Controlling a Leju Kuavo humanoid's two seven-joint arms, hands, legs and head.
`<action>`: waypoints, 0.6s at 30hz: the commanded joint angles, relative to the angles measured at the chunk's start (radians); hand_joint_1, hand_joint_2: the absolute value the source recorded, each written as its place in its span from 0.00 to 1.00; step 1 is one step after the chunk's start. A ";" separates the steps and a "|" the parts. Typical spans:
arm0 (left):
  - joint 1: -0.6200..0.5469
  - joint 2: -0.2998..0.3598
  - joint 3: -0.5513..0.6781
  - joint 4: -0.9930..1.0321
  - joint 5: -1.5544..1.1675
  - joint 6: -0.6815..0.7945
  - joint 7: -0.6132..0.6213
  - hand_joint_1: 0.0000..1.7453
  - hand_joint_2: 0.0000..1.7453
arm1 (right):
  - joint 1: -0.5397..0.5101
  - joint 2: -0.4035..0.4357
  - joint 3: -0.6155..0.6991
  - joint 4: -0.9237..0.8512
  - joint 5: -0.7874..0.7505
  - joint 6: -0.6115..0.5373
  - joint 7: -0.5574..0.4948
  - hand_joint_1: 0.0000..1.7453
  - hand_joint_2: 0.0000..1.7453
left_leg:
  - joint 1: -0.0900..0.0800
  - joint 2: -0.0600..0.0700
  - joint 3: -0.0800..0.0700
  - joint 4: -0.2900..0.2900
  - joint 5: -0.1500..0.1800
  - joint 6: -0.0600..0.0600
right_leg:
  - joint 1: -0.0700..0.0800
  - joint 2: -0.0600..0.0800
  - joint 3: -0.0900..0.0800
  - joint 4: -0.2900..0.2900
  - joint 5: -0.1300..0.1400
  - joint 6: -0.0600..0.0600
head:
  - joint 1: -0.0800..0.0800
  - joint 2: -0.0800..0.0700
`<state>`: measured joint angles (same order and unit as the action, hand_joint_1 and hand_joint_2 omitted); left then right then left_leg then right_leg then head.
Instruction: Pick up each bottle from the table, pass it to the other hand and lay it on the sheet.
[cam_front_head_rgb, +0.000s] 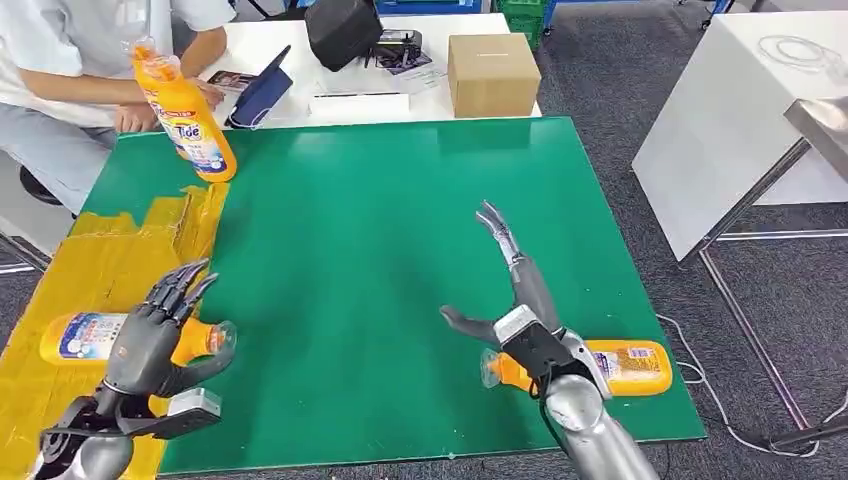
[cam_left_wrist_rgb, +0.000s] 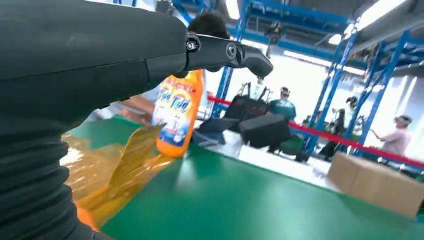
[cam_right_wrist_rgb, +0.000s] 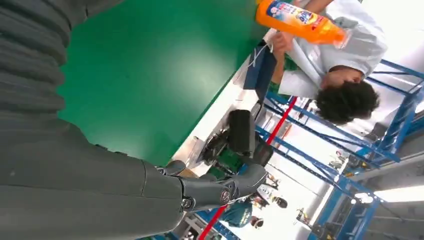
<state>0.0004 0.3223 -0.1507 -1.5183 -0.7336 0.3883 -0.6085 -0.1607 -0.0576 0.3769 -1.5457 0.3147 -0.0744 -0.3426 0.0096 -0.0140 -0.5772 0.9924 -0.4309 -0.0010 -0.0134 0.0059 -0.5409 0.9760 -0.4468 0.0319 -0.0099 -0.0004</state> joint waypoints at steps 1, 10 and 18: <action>0.043 -0.086 0.072 -0.111 0.178 -0.129 -0.075 0.00 1.00 | -0.010 -0.086 0.055 0.038 0.133 0.005 0.056 0.00 1.00 | 0.001 0.001 0.003 0.000 -0.002 0.001 | 0.001 -0.001 0.004 -0.002 -0.001 -0.001 | 0.000 0.000; 0.117 -0.200 0.033 -0.215 0.320 -0.300 -0.089 0.00 1.00 | 0.070 -0.212 0.114 -0.002 0.351 0.012 0.131 0.00 1.00 | -0.002 -0.002 0.000 -0.001 -0.001 0.001 | -0.001 -0.002 0.002 -0.002 -0.001 0.000 | 0.000 0.000; 0.108 -0.246 0.011 -0.248 0.413 -0.342 -0.090 0.00 1.00 | 0.103 -0.255 0.108 -0.029 0.379 0.029 0.141 0.00 1.00 | -0.001 0.000 0.002 0.000 -0.002 0.002 | 0.000 -0.001 0.003 -0.002 -0.001 -0.001 | 0.000 0.000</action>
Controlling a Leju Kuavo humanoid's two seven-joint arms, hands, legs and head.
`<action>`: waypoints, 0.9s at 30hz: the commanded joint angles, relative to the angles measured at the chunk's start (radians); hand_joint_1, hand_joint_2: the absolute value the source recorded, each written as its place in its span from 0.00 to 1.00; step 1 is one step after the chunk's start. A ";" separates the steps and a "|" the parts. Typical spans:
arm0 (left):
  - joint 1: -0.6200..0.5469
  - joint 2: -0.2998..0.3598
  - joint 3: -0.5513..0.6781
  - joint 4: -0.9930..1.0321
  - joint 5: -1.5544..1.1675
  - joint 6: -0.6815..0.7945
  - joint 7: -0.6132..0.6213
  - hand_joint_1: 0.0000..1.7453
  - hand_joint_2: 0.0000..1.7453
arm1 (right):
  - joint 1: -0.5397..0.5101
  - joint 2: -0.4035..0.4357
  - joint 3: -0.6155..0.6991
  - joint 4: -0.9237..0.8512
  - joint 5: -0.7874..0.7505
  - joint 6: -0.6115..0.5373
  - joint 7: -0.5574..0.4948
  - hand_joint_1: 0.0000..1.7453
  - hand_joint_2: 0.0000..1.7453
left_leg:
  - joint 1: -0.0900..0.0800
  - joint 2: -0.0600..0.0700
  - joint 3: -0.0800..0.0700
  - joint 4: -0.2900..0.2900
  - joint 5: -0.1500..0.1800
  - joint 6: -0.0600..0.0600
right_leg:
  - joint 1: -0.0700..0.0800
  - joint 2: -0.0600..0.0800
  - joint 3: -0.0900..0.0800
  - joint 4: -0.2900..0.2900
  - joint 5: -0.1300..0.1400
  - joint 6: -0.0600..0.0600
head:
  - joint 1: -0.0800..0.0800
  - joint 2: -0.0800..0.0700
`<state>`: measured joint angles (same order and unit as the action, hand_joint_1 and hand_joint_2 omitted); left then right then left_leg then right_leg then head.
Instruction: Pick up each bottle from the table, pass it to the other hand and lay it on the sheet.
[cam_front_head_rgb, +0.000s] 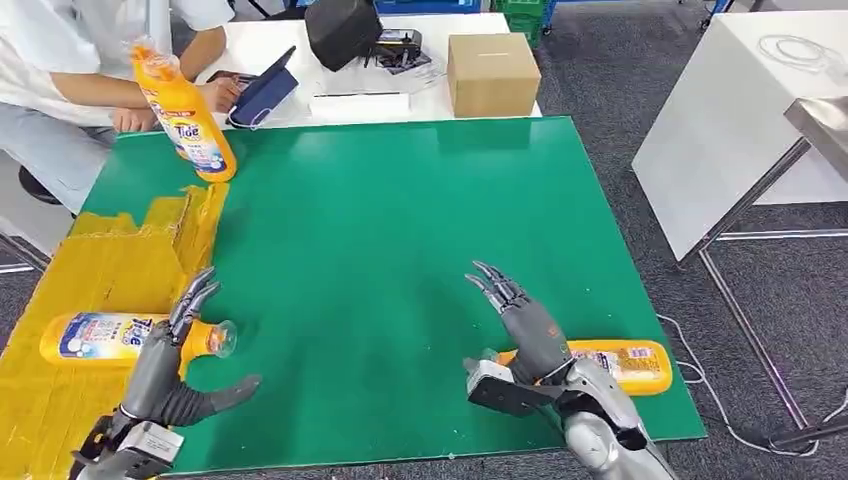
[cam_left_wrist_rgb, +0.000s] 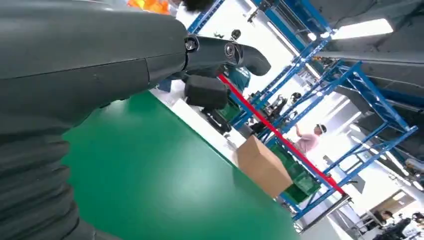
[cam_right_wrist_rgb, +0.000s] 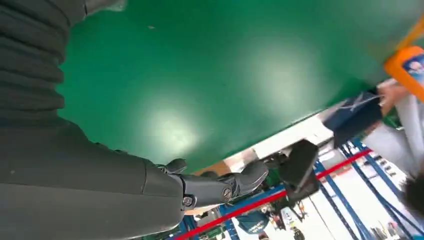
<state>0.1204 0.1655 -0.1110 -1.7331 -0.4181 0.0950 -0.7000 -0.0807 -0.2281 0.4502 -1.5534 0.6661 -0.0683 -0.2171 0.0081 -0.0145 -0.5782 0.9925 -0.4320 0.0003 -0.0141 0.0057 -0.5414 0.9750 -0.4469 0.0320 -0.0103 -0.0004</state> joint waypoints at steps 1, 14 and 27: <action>-0.017 -0.109 -0.040 -0.040 0.117 -0.059 0.003 0.00 1.00 | 0.039 -0.116 0.034 -0.036 0.049 0.026 0.016 0.00 1.00 | 0.001 -0.002 0.002 0.000 -0.001 0.000 | 0.001 -0.003 0.003 -0.001 -0.001 -0.001 | 0.000 0.000; -0.046 -0.152 -0.030 0.047 0.168 -0.074 0.029 0.00 1.00 | 0.193 -0.283 -0.111 -0.130 0.118 0.074 0.065 0.00 1.00 | -0.003 -0.003 0.003 0.000 -0.002 0.001 | -0.002 -0.004 0.004 -0.002 -0.001 -0.001 | 0.000 0.000; -0.057 -0.164 -0.020 0.068 0.173 -0.105 0.041 0.00 1.00 | 0.163 -0.248 -0.186 -0.043 0.235 0.065 0.184 0.00 1.00 | -0.002 0.001 0.005 -0.001 -0.002 0.001 | -0.001 -0.001 0.005 -0.003 0.000 -0.001 | 0.000 0.000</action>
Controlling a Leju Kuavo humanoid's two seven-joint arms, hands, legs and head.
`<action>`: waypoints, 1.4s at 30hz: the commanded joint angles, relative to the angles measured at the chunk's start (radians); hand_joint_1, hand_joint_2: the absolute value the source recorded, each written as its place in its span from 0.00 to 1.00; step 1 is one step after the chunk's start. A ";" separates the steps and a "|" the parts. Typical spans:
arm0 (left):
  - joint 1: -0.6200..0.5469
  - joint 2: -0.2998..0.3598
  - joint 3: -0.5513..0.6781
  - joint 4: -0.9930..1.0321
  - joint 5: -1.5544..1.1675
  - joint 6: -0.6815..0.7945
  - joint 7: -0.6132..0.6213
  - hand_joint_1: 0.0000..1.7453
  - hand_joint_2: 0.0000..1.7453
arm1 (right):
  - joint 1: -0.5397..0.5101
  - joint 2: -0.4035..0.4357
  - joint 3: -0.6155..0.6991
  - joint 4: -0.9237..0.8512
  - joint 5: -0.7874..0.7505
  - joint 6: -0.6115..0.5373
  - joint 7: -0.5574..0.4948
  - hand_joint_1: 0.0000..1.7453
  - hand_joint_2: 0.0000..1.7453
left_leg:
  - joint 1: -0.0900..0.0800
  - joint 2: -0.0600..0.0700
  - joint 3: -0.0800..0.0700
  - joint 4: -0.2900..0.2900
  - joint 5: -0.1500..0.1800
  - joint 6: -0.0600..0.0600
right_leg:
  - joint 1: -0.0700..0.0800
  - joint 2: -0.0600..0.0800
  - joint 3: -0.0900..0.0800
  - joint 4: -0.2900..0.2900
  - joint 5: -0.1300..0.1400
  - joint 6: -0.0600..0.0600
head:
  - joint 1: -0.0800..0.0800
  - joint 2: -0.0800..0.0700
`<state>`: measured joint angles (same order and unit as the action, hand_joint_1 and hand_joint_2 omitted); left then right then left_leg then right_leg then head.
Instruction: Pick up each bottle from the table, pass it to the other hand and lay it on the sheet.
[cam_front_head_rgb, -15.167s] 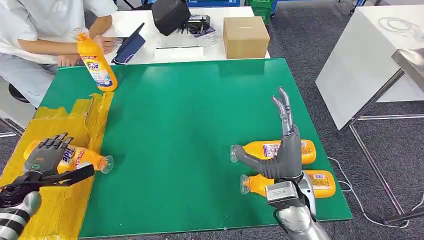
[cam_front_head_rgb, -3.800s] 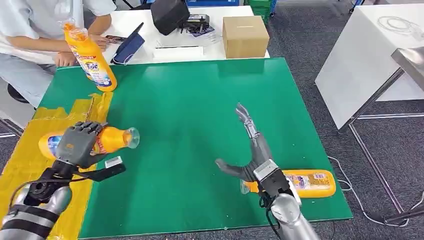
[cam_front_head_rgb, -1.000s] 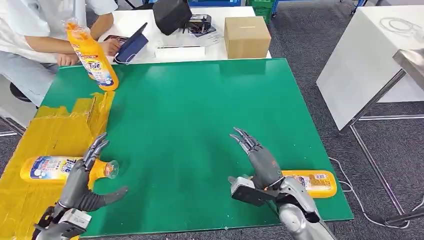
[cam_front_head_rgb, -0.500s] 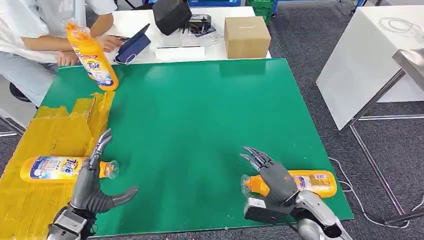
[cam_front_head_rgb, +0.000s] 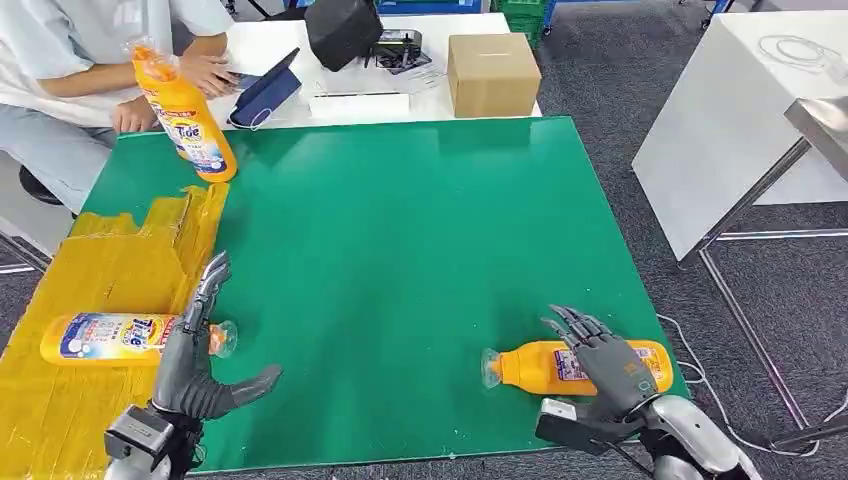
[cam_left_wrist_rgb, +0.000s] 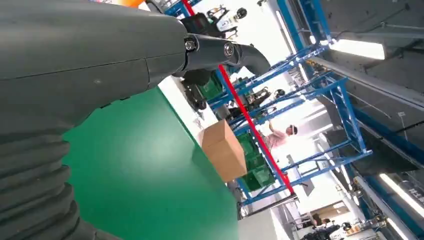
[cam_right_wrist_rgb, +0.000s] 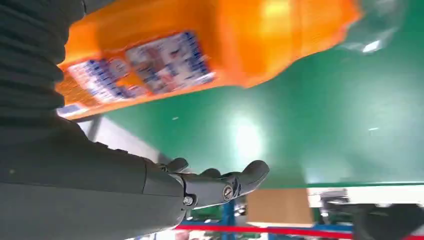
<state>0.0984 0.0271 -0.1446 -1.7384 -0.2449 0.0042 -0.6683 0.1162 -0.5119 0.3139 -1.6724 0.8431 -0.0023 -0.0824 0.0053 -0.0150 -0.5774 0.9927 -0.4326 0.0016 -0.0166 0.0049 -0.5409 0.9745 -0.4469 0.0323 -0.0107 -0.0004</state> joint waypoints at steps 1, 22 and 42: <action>-0.035 -0.025 0.013 0.074 0.000 -0.014 0.009 0.00 1.00 | -0.034 0.036 -0.050 0.076 0.058 -0.001 0.049 0.00 1.00 | 0.001 0.001 0.002 -0.001 0.000 0.000 | 0.001 0.000 0.003 -0.002 0.000 -0.001 | 0.000 0.000; -0.061 -0.014 0.017 0.079 0.006 -0.047 0.005 0.00 1.00 | -0.103 0.008 -0.028 0.217 0.117 0.076 0.083 0.00 1.00 | 0.001 0.001 0.003 -0.001 -0.001 0.000 | 0.001 0.000 0.004 -0.002 0.000 -0.001 | 0.000 0.000; -0.073 -0.020 0.015 0.114 0.012 -0.072 0.025 0.00 1.00 | -0.123 -0.025 0.006 0.239 0.192 0.117 0.153 1.00 1.00 | 0.000 0.001 0.002 -0.001 0.000 0.000 | 0.001 0.000 0.003 -0.002 0.000 -0.001 | 0.000 0.000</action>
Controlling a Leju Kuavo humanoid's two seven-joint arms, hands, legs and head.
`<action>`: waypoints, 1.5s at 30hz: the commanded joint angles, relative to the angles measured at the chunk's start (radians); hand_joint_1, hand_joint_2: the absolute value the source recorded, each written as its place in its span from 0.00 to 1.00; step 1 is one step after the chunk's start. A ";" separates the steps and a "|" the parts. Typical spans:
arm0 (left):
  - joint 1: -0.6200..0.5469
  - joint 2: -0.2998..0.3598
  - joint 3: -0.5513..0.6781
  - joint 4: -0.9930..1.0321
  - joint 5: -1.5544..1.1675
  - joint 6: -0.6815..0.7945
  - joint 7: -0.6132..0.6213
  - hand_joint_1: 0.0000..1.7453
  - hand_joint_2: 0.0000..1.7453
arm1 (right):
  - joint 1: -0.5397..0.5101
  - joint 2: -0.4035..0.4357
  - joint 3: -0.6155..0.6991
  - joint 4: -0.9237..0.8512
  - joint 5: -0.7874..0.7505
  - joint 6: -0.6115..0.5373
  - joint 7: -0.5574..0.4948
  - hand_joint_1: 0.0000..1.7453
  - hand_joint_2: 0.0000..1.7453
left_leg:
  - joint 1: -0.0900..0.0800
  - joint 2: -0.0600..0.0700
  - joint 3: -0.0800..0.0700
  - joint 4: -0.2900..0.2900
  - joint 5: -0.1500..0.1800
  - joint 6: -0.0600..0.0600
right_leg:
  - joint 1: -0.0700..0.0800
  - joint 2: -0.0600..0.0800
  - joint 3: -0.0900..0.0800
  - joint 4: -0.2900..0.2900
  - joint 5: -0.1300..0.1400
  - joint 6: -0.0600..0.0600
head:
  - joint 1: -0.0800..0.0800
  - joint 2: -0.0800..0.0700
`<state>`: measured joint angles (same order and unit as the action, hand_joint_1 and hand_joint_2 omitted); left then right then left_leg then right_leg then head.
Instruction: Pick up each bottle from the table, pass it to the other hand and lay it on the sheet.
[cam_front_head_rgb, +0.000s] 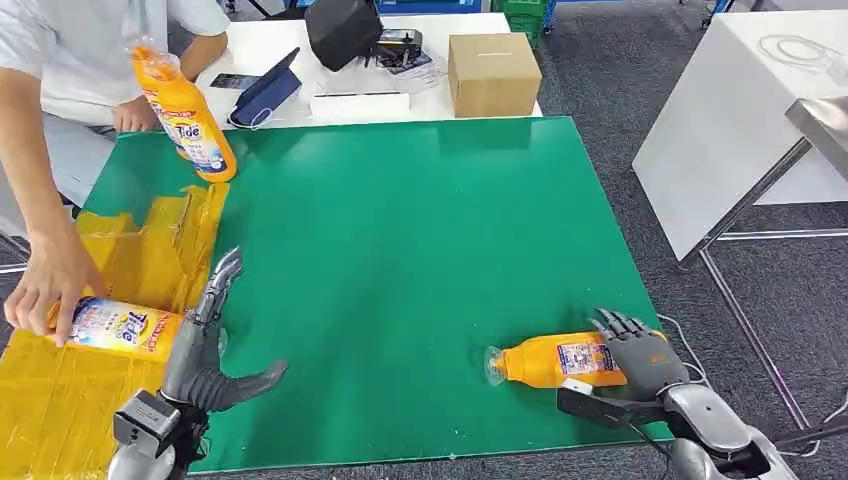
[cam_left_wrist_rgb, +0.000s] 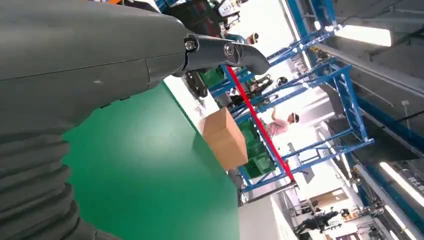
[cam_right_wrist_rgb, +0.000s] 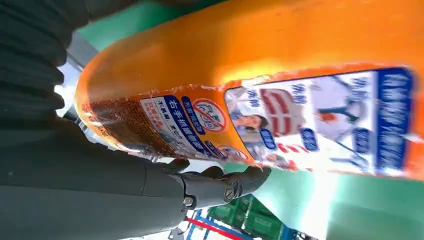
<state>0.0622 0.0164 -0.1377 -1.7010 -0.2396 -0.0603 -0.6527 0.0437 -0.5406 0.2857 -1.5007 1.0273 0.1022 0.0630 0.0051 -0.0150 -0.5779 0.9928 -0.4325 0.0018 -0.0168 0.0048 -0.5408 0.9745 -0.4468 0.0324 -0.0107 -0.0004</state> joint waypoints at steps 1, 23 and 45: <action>-0.038 -0.010 0.007 0.080 0.007 -0.008 0.010 0.00 1.00 | -0.054 0.004 0.036 0.072 0.009 0.014 0.006 1.00 1.00 | 0.000 0.001 0.002 -0.001 0.000 0.000 | 0.000 0.000 0.002 -0.001 0.000 -0.001 | 0.000 0.000; -0.086 0.013 -0.149 0.119 0.036 -0.165 0.105 0.00 1.00 | -0.152 0.342 -0.001 0.066 -0.077 -0.355 -0.110 1.00 1.00 | 0.002 0.005 0.005 -0.001 -0.001 -0.001 | 0.002 0.003 0.003 -0.001 0.000 -0.002 | 0.000 0.000; -0.199 0.024 -0.261 0.177 0.095 -0.191 0.132 0.00 1.00 | -0.207 0.480 0.004 0.073 -0.386 -0.370 -0.285 1.00 1.00 | 0.000 0.002 0.003 -0.001 0.000 0.000 | 0.000 0.001 0.003 0.000 0.000 0.000 | 0.000 0.000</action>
<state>-0.0771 0.0160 -0.3498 -1.6022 -0.1671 -0.2522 -0.5234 -0.1050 -0.1076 0.2873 -1.4702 0.7465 -0.3365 -0.1862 0.0054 -0.0138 -0.5768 0.9927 -0.4319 0.0017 -0.0165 0.0056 -0.5401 0.9754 -0.4462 0.0331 -0.0107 -0.0004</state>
